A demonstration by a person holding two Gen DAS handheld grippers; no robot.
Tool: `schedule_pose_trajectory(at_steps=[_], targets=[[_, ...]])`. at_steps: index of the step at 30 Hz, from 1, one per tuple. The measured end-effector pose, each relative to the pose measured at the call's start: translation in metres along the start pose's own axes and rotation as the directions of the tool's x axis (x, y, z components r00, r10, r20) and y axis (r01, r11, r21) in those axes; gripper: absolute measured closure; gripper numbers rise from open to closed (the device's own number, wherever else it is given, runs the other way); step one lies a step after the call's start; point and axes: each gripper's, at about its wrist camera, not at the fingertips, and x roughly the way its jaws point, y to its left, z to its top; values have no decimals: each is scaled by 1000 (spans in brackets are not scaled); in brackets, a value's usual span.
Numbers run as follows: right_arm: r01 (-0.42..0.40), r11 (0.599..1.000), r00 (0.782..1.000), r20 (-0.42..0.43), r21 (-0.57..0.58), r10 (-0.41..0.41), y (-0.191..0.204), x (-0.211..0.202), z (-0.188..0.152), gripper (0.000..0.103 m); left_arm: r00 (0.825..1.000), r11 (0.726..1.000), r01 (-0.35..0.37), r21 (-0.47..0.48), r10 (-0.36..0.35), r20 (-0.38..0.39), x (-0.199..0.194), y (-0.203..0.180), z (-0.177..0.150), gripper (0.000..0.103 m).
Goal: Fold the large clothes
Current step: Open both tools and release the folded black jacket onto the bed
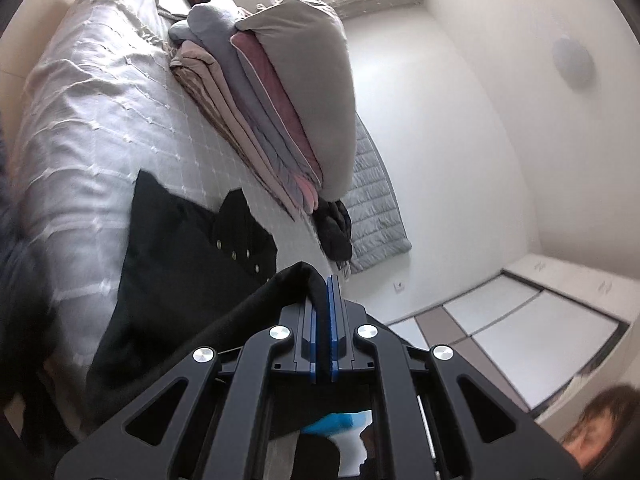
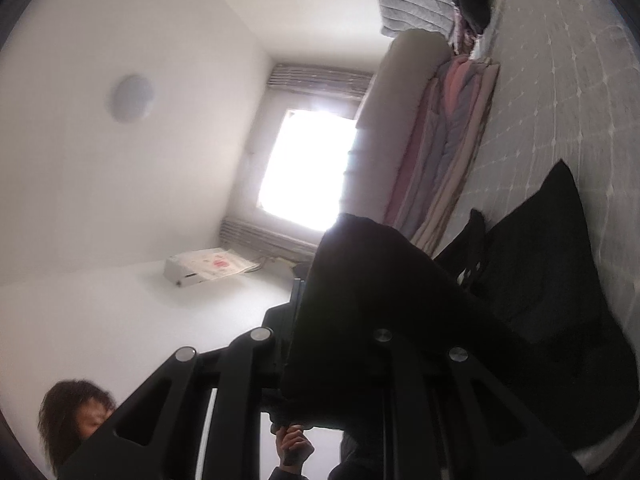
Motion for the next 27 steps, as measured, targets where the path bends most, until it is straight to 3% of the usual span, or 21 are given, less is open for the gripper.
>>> schedule_pose_trajectory(at_steps=[7, 10, 14, 17, 21, 23, 24, 27], targets=[[130, 991, 991, 14, 24, -131, -45, 67, 62, 85, 999, 999, -19, -47, 20, 31, 91, 30, 74, 99], [203, 977, 978, 24, 62, -205, -75, 91, 82, 85, 998, 996, -45, -83, 49, 47, 128, 57, 90, 99], [349, 926, 935, 7, 140, -354, -133, 121, 94, 85, 989, 979, -125, -162, 136, 54, 170, 109, 101, 99], [422, 888, 904, -7, 186, -428, -166, 131, 97, 85, 972, 952, -226, -206, 235, 24, 194, 142, 109, 99], [451, 868, 888, -7, 207, -460, -178, 136, 103, 85, 965, 946, -253, -204, 262, 17, 208, 154, 119, 99], [493, 838, 866, -33, 235, -500, -185, 141, 107, 84, 961, 942, -270, -201, 276, 4, 217, 159, 123, 99], [510, 825, 856, -45, 243, -516, -188, 144, 108, 81, 957, 935, -284, -211, 290, -6, 223, 164, 125, 98], [539, 801, 838, -73, 260, -540, -199, 160, 115, 56, 949, 912, -310, -267, 314, -30, 228, 183, 125, 91]])
